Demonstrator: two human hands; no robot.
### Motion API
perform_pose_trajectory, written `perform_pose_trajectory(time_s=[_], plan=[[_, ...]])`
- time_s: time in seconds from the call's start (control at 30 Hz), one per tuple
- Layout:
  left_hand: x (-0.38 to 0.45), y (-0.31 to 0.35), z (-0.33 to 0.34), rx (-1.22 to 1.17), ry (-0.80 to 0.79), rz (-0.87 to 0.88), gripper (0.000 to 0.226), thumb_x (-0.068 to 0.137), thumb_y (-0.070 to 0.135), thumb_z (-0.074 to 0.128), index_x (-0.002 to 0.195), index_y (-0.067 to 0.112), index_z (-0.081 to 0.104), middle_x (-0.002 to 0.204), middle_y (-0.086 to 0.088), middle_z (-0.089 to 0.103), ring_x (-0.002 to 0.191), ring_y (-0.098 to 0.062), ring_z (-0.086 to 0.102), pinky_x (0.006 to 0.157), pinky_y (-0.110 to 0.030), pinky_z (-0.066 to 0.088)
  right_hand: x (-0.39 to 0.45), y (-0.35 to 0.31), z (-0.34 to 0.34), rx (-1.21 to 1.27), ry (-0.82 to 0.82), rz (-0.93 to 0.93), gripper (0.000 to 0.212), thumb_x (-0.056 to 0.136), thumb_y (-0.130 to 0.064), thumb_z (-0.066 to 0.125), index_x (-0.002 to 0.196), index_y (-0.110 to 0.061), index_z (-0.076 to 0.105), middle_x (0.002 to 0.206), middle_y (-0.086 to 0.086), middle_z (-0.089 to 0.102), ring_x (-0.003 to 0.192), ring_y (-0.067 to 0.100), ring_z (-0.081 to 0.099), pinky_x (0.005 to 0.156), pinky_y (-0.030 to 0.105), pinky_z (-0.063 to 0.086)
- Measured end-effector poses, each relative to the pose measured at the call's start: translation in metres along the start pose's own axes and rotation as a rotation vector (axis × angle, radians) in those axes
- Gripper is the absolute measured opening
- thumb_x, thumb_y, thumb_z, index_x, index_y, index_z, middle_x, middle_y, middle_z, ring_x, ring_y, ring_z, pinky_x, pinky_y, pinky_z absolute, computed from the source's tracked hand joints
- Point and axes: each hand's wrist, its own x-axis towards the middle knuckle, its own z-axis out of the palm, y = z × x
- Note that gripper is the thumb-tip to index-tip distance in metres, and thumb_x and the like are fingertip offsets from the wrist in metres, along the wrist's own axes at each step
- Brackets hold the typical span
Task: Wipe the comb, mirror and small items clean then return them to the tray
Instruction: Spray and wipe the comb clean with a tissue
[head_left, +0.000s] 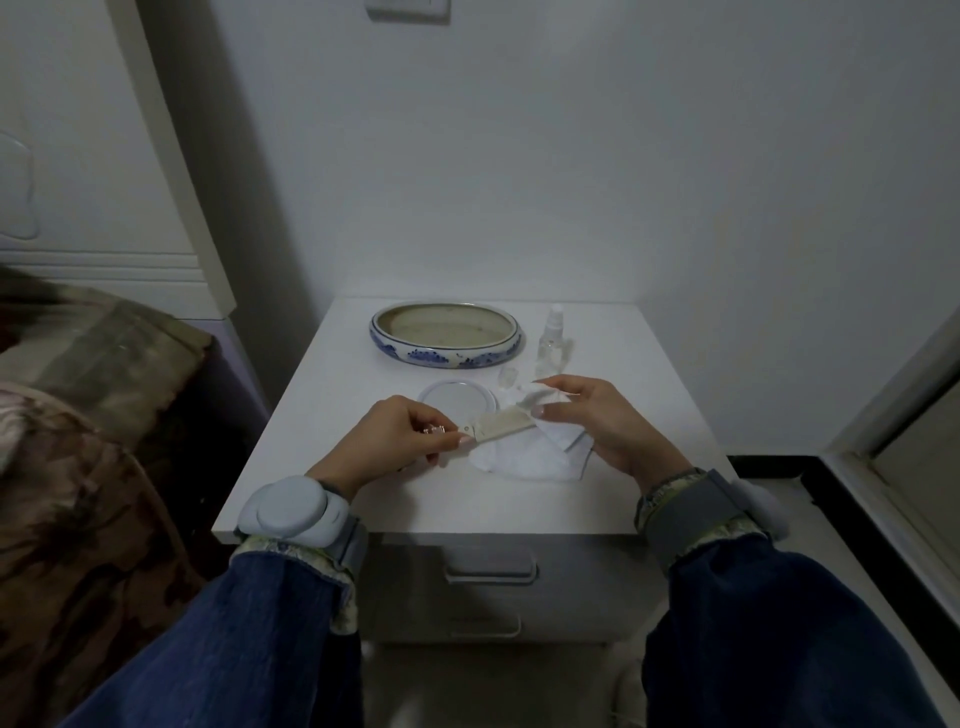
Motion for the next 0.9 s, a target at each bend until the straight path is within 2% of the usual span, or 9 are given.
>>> perform_pose_trajectory(time_s=[0.07, 0.17, 0.33, 0.43, 0.5, 0.63, 0.77, 0.83, 0.9], plan=[[0.0, 0.0, 0.001, 0.015, -0.005, 0.003, 0.004, 0.083, 0.024, 0.069, 0.081, 0.027, 0.07, 0.055, 0.007, 0.061, 0.041, 0.0, 0.045, 0.043, -0.01, 0.036, 0.0, 0.001, -0.001, -0.031, -0.011, -0.002, 0.024, 0.074, 0.007, 0.068, 0.088, -0.012, 0.069, 0.093, 0.004, 0.067, 0.088, 0.012, 0.062, 0.085, 0.021, 0.046], [0.0, 0.0, 0.002, 0.039, -0.019, 0.003, 0.004, 0.083, 0.024, 0.069, 0.085, 0.023, 0.072, 0.058, 0.004, 0.063, 0.041, 0.001, 0.046, 0.044, -0.009, 0.035, 0.001, 0.002, 0.0, -0.085, 0.006, 0.029, 0.019, 0.07, 0.005, 0.073, 0.086, -0.005, 0.067, 0.089, 0.012, 0.066, 0.081, 0.018, 0.063, 0.076, 0.031, 0.049], [0.001, 0.002, 0.005, 0.039, -0.034, 0.0, 0.008, 0.083, 0.023, 0.069, 0.086, 0.017, 0.073, 0.054, 0.009, 0.061, 0.04, 0.002, 0.046, 0.043, -0.008, 0.034, 0.001, 0.004, 0.004, -0.097, 0.085, -0.006, 0.02, 0.07, 0.012, 0.068, 0.068, -0.006, 0.059, 0.073, 0.007, 0.066, 0.07, 0.015, 0.06, 0.064, 0.027, 0.046], [0.002, 0.003, 0.006, 0.016, -0.033, 0.012, 0.009, 0.084, 0.021, 0.068, 0.085, 0.015, 0.073, 0.054, 0.006, 0.061, 0.039, 0.001, 0.044, 0.043, -0.008, 0.034, 0.004, 0.008, 0.006, -0.04, 0.142, -0.028, 0.017, 0.072, 0.012, 0.064, 0.069, -0.003, 0.057, 0.07, 0.006, 0.068, 0.073, 0.019, 0.061, 0.067, 0.032, 0.046], [0.002, 0.004, 0.006, 0.005, -0.026, 0.017, 0.005, 0.084, 0.021, 0.068, 0.081, 0.019, 0.072, 0.056, 0.003, 0.062, 0.039, 0.0, 0.044, 0.044, -0.009, 0.035, 0.004, 0.008, 0.01, 0.022, 0.193, -0.042, 0.016, 0.073, 0.01, 0.065, 0.069, -0.002, 0.057, 0.072, 0.009, 0.066, 0.076, 0.021, 0.06, 0.069, 0.03, 0.046], [0.003, 0.002, 0.008, 0.042, -0.063, 0.008, 0.005, 0.083, 0.023, 0.068, 0.084, 0.02, 0.072, 0.061, 0.002, 0.065, 0.042, 0.001, 0.047, 0.046, -0.009, 0.036, 0.005, 0.002, 0.012, 0.13, 0.371, -0.012, 0.023, 0.08, -0.002, 0.066, 0.064, -0.015, 0.056, 0.067, 0.004, 0.058, 0.064, 0.015, 0.055, 0.056, 0.023, 0.043], [0.003, 0.001, 0.005, 0.015, -0.034, 0.004, 0.004, 0.084, 0.021, 0.068, 0.082, 0.022, 0.071, 0.052, 0.01, 0.061, 0.04, 0.0, 0.046, 0.044, -0.009, 0.036, 0.001, -0.003, 0.009, 0.09, 0.255, 0.02, 0.011, 0.085, -0.019, 0.065, 0.075, -0.015, 0.063, 0.073, 0.002, 0.06, 0.066, 0.016, 0.056, 0.051, 0.022, 0.043], [0.002, 0.002, 0.004, 0.009, -0.032, 0.019, 0.01, 0.084, 0.021, 0.067, 0.077, 0.028, 0.069, 0.048, 0.011, 0.06, 0.039, -0.001, 0.044, 0.044, -0.01, 0.036, 0.0, -0.004, 0.01, 0.066, 0.191, 0.002, 0.021, 0.086, -0.029, 0.062, 0.083, -0.009, 0.068, 0.08, 0.003, 0.064, 0.073, 0.017, 0.058, 0.057, 0.024, 0.046], [0.001, 0.002, 0.003, 0.001, -0.023, 0.029, 0.013, 0.084, 0.021, 0.067, 0.075, 0.031, 0.068, 0.051, 0.009, 0.06, 0.04, -0.002, 0.043, 0.044, -0.01, 0.036, 0.0, -0.007, 0.009, 0.025, 0.16, 0.009, 0.035, 0.085, -0.043, 0.059, 0.091, -0.012, 0.073, 0.093, 0.003, 0.068, 0.084, 0.016, 0.062, 0.067, 0.027, 0.046]])
